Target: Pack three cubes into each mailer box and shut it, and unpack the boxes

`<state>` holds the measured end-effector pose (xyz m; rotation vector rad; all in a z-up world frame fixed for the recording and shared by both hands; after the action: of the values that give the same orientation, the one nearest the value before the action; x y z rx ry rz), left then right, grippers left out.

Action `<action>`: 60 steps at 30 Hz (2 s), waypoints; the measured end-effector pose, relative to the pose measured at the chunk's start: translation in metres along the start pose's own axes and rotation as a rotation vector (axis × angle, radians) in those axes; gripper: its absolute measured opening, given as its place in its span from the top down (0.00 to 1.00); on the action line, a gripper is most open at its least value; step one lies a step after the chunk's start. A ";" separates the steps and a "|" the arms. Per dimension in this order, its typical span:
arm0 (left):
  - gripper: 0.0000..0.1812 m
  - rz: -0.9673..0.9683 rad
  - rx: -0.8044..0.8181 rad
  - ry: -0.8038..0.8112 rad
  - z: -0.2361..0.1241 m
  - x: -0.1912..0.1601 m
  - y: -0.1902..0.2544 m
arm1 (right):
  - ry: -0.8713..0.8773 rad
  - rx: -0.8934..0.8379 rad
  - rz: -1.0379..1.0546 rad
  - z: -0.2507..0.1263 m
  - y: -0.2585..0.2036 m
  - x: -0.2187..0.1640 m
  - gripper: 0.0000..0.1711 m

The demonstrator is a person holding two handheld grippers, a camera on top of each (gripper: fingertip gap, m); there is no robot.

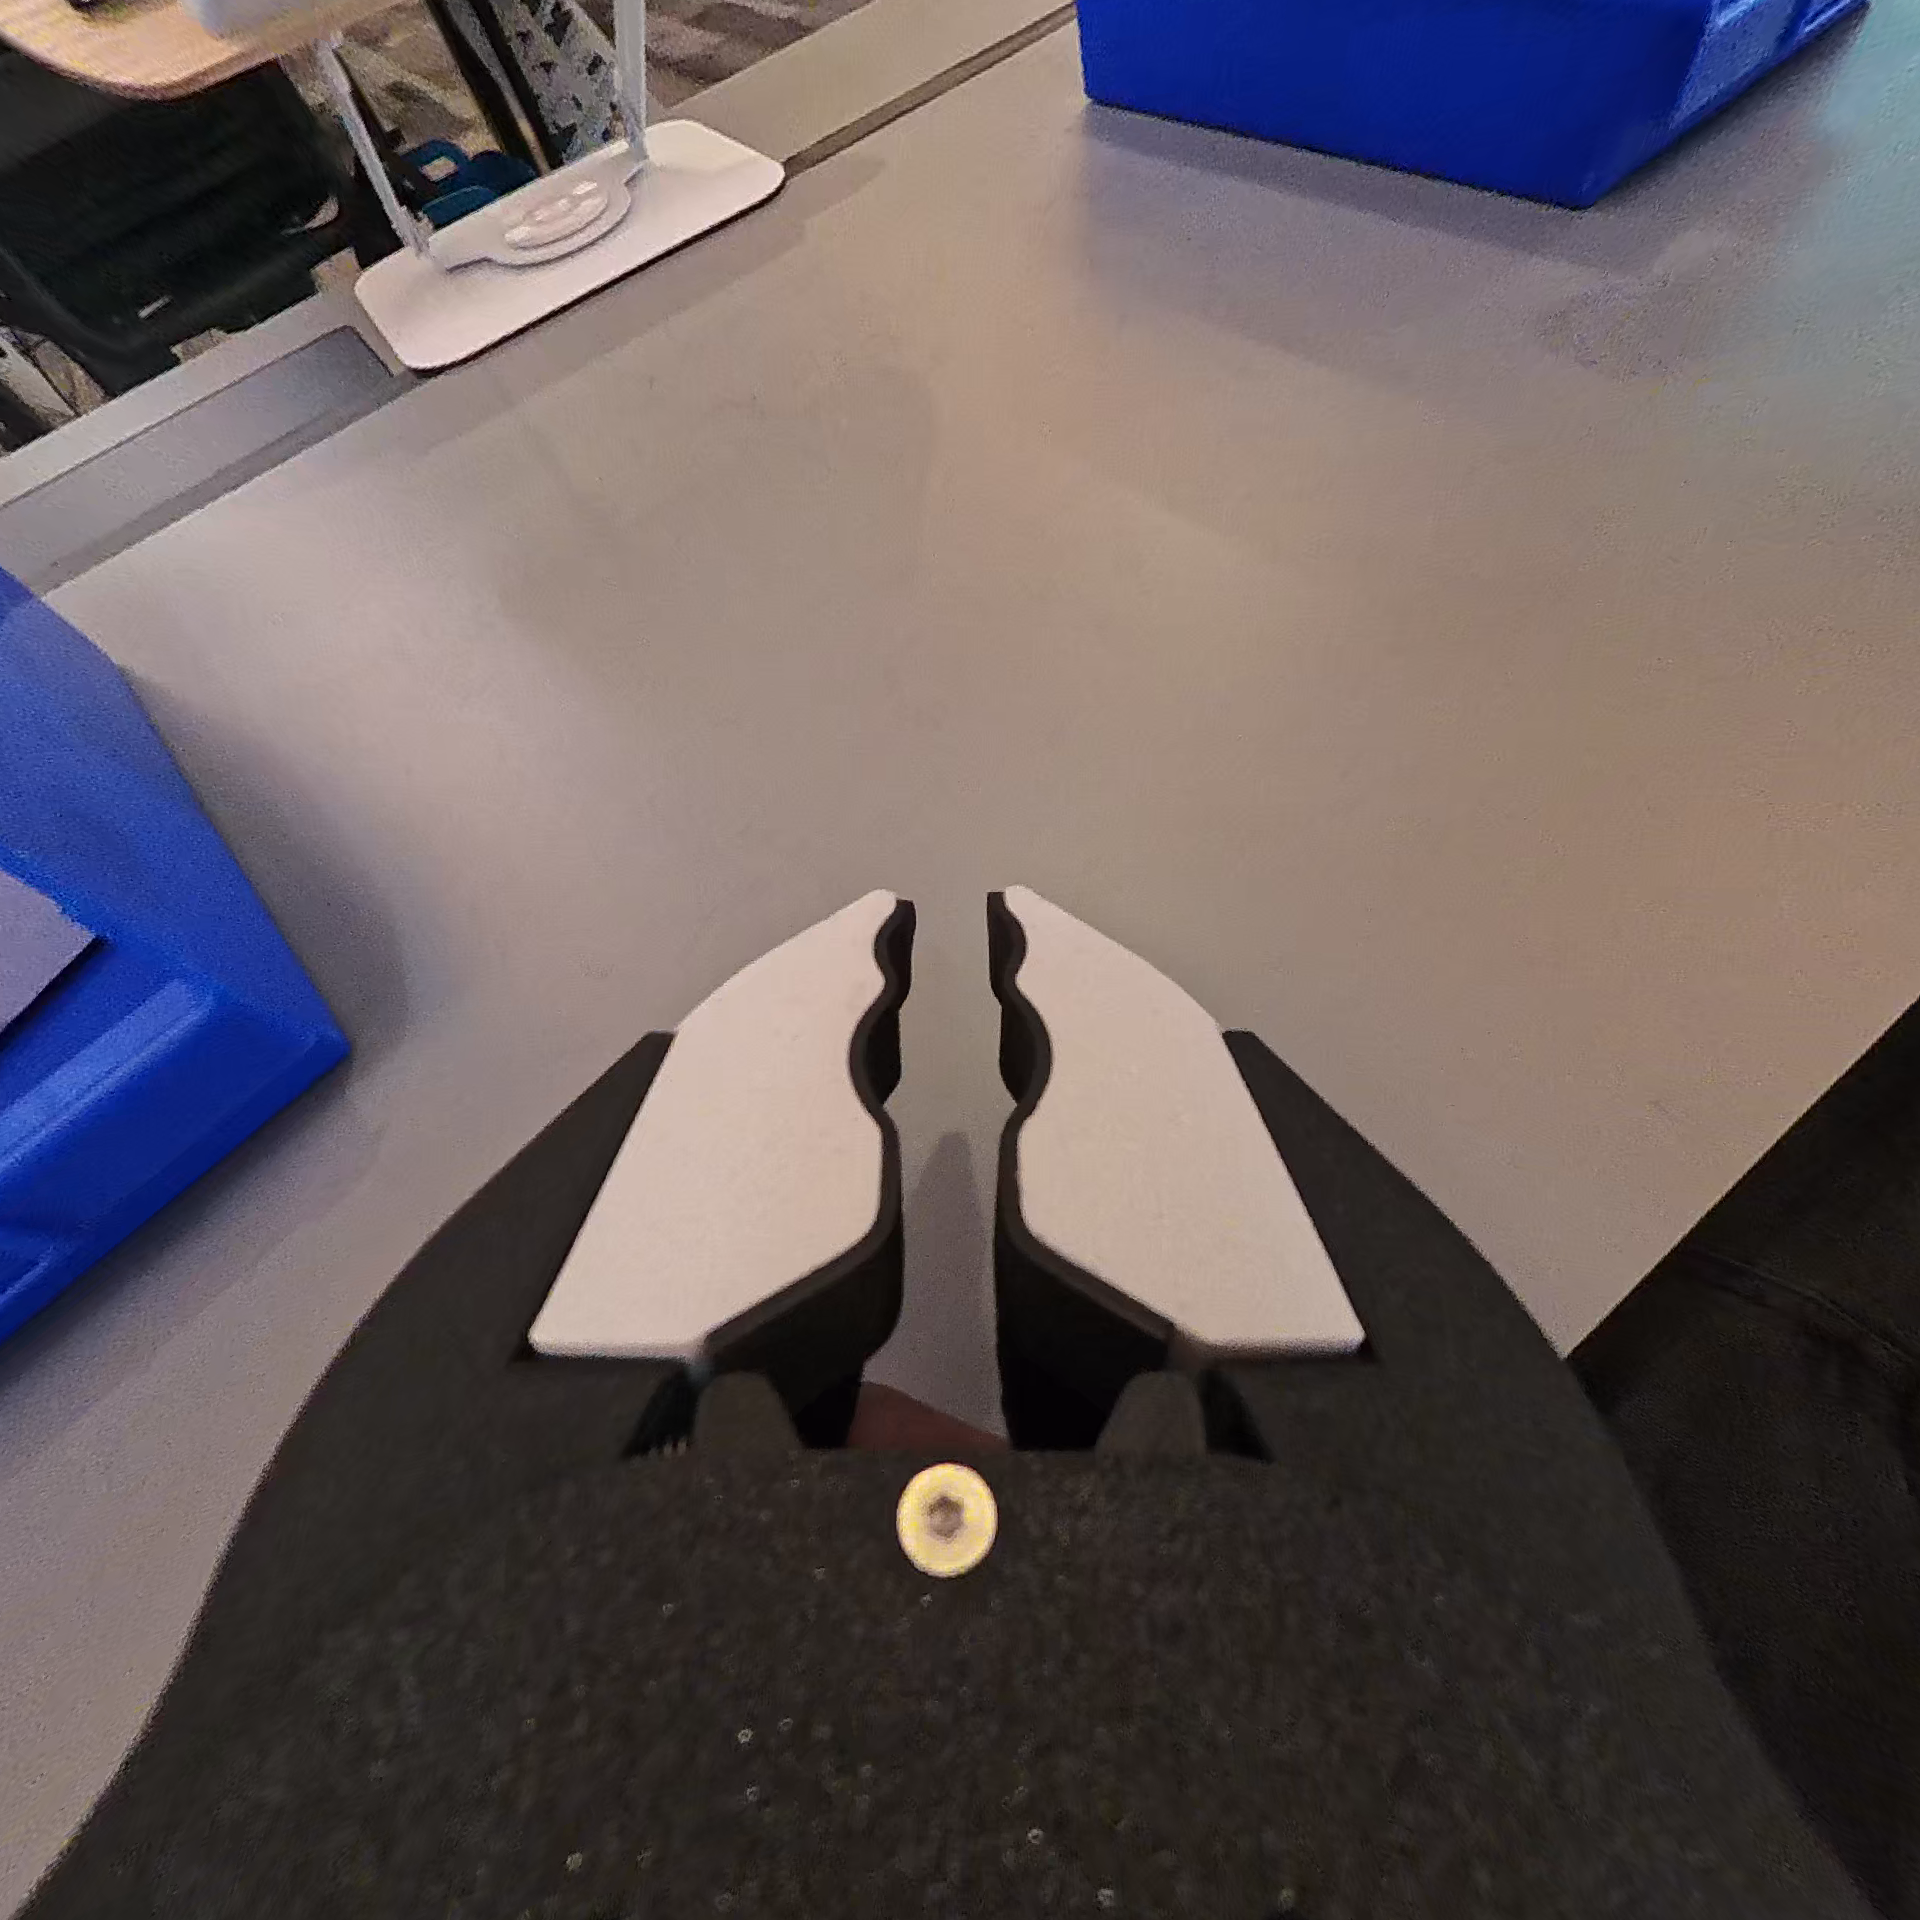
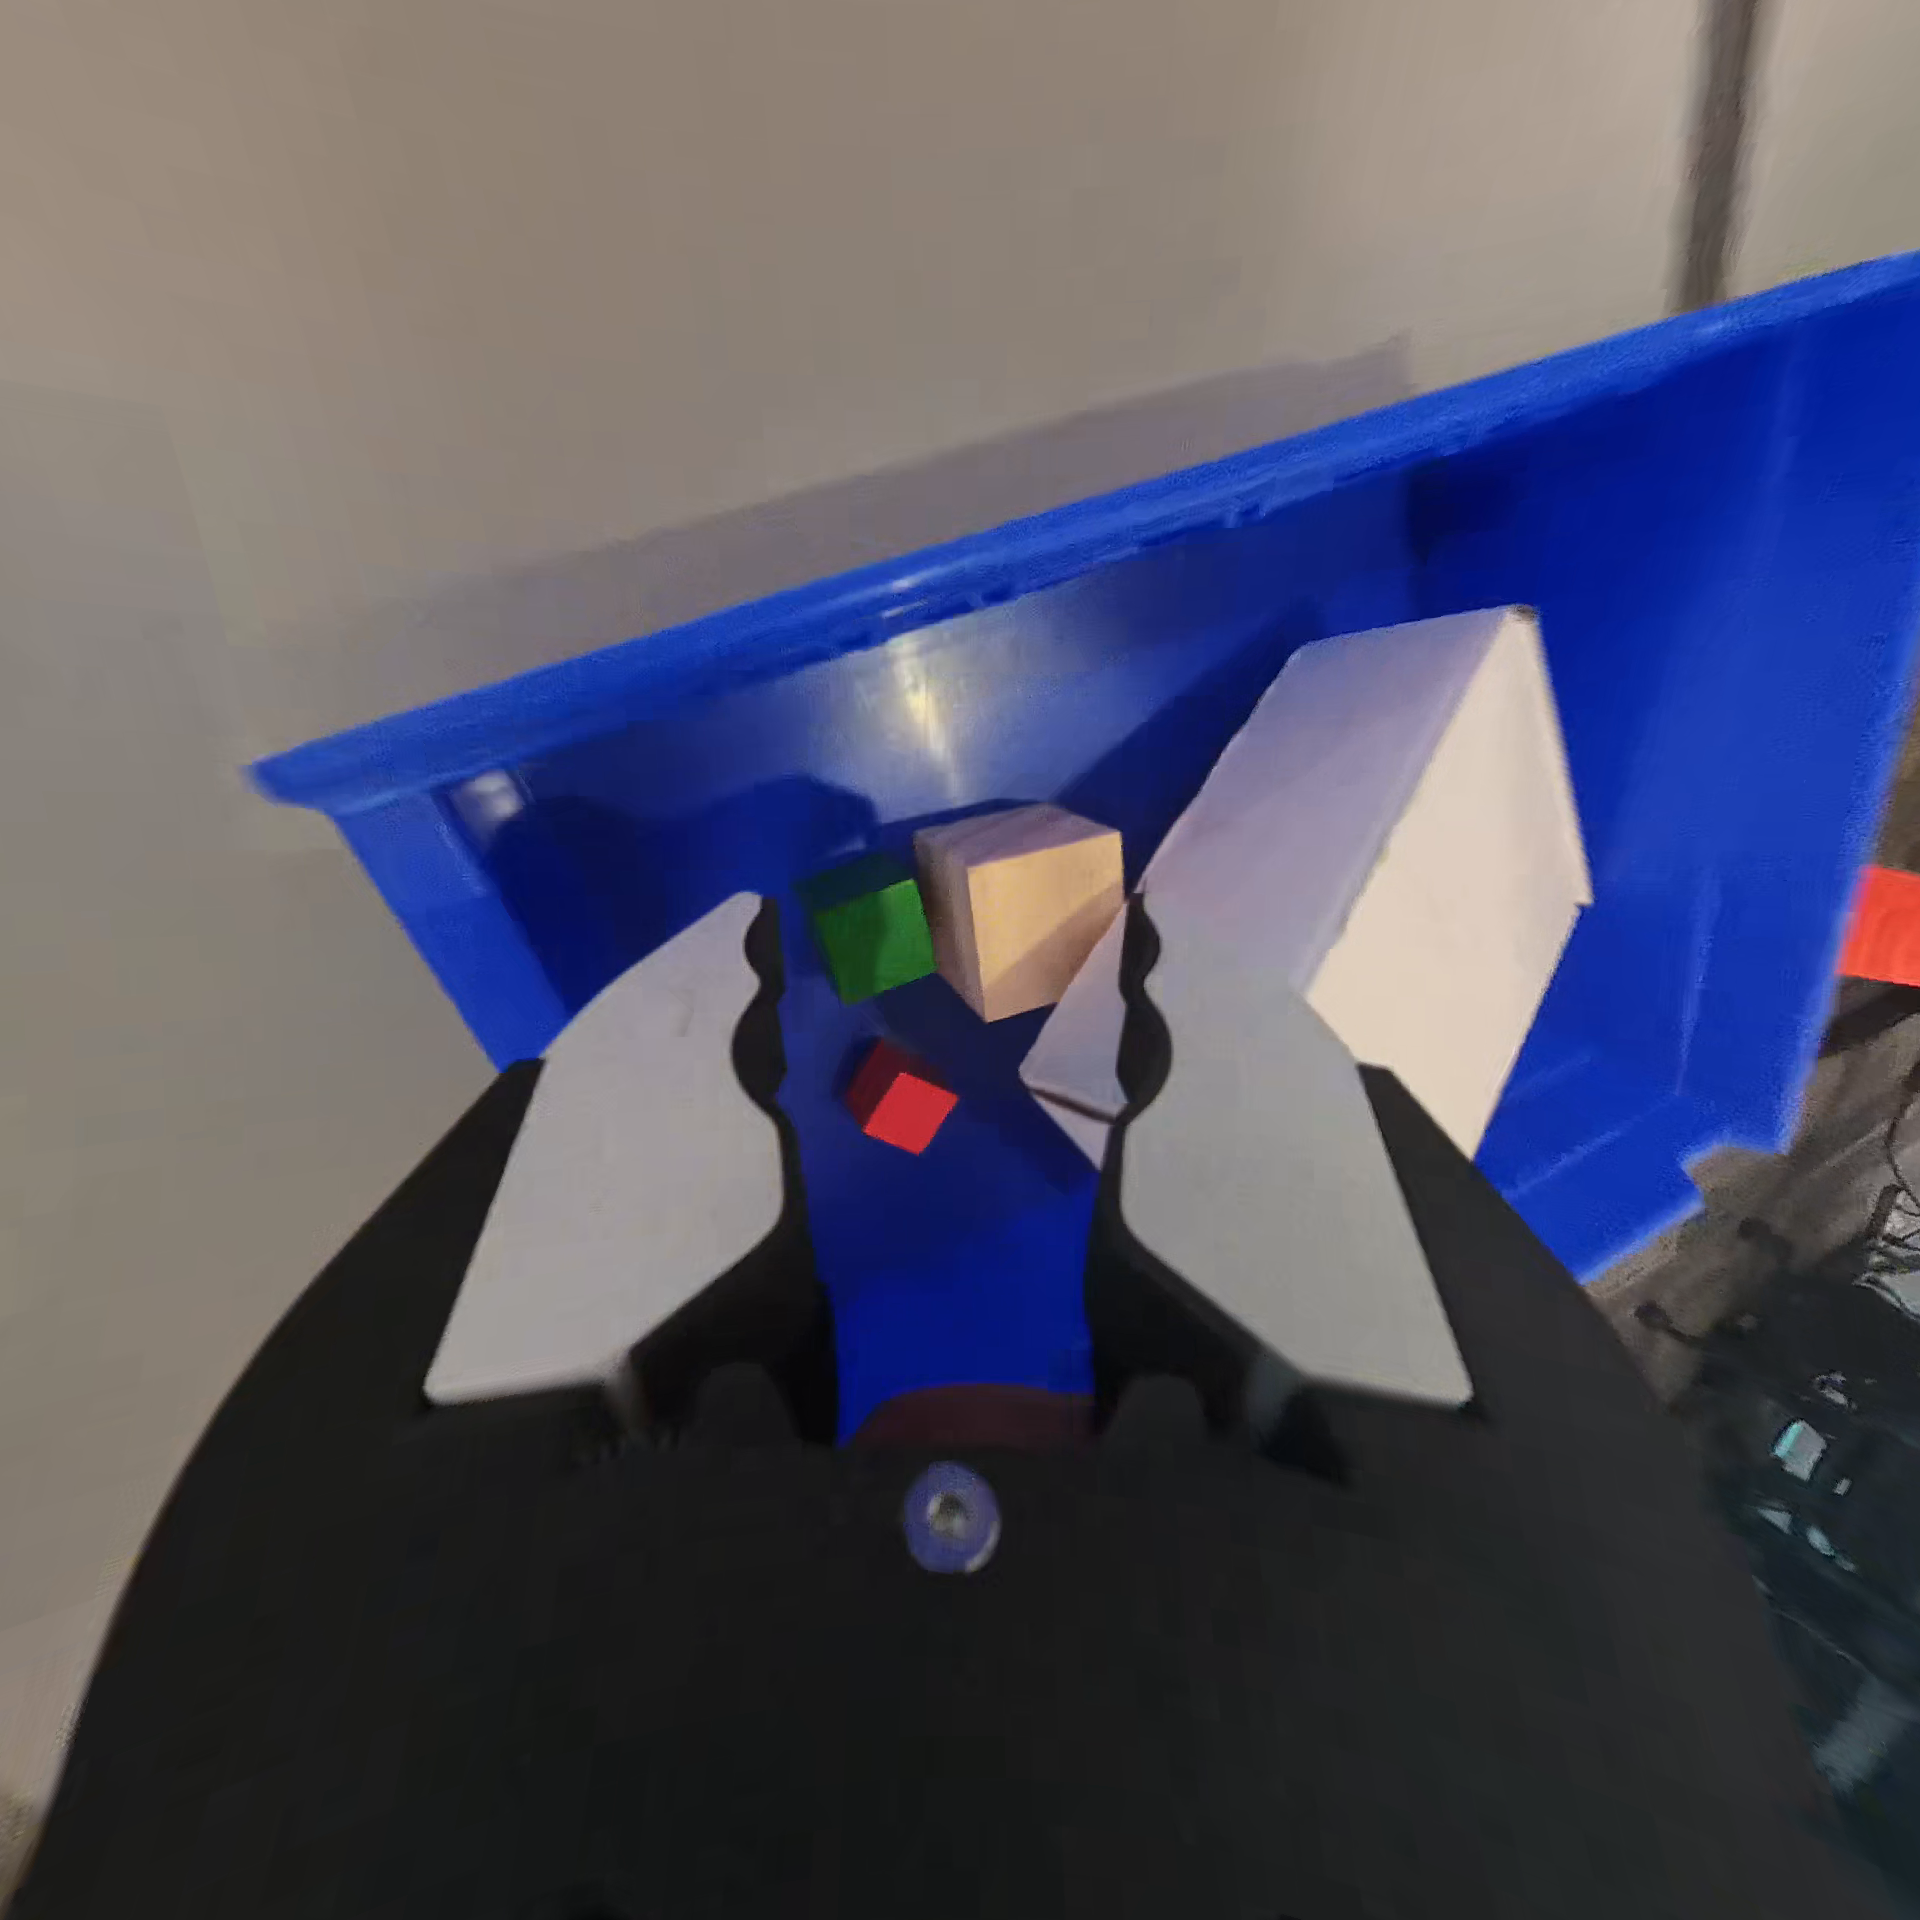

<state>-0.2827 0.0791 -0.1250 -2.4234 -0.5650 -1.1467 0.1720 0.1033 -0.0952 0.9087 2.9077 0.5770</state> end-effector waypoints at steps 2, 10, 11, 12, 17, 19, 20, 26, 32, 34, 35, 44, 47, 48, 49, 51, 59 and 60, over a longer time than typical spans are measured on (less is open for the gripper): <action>0.93 0.014 -0.012 0.001 0.001 0.001 0.004 | -0.100 0.070 -0.051 0.016 0.006 0.001 0.66; 0.92 0.048 -0.001 -0.019 0.000 -0.007 0.004 | -0.192 0.096 -0.114 0.013 0.023 0.015 0.76; 0.92 0.045 0.004 -0.022 -0.001 -0.009 0.002 | -0.149 0.061 -0.105 0.002 0.029 0.017 0.77; 0.92 0.041 0.009 -0.027 -0.002 -0.011 0.000 | -0.111 0.017 -0.078 -0.009 0.037 0.015 0.78; 0.92 0.008 0.015 -0.046 -0.006 -0.017 -0.009 | 0.045 -0.082 0.298 -0.035 0.065 -0.017 0.64; 0.92 0.009 0.017 -0.049 -0.007 -0.017 -0.010 | 0.173 -0.042 0.504 -0.033 0.047 -0.015 0.60; 0.92 0.011 0.018 -0.048 -0.007 -0.017 -0.010 | 0.222 -0.052 0.600 -0.031 0.035 -0.015 0.62; 0.91 0.004 -0.027 -0.044 -0.004 -0.012 0.000 | 0.282 -0.088 1.099 0.005 -0.004 -0.035 0.56; 0.91 0.011 -0.089 -0.030 0.004 -0.001 0.014 | 0.205 -0.008 1.326 0.034 0.010 -0.028 0.53; 0.91 0.022 -0.097 -0.027 0.005 0.001 0.017 | 0.094 -0.043 1.348 0.048 0.012 -0.030 0.58; 0.91 0.029 -0.099 -0.025 0.006 0.001 0.018 | 0.055 -0.027 1.343 0.055 0.010 -0.028 0.60; 0.91 0.025 -0.072 -0.021 -0.003 -0.005 0.011 | 0.024 0.038 1.239 0.052 -0.016 -0.016 0.73; 0.91 0.014 -0.059 -0.018 -0.006 -0.006 0.007 | 0.001 0.121 1.226 0.047 -0.022 -0.016 0.73; 0.91 0.010 -0.056 -0.016 -0.007 -0.006 0.007 | -0.003 0.146 1.229 0.047 -0.022 -0.016 0.73; 0.91 0.008 -0.053 -0.013 -0.008 -0.005 0.006 | -0.014 0.170 1.237 0.045 -0.023 -0.018 0.73; 0.91 0.008 -0.050 -0.009 -0.010 -0.004 0.007 | -0.027 0.177 1.225 0.037 -0.024 -0.022 0.73; 0.91 0.025 -0.042 -0.010 -0.011 -0.005 0.009 | -0.033 0.167 1.216 0.025 -0.025 -0.036 0.73; 0.91 0.027 -0.044 -0.010 -0.011 -0.004 0.010 | -0.020 0.179 1.227 0.027 -0.024 -0.035 0.73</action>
<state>-0.2869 0.0645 -0.1239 -2.4675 -0.5136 -1.1472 0.1922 0.0751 -0.1317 2.6347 2.0576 0.2761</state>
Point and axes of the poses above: each gripper's, where its closed fingertips meet, z out along the fingers, x out of its top, y = z × x across the jaws, the point moved 4 cm from there along -z, back along the fingers, and after that the axes turned 7 degrees about -y, right-handed, at the moved point
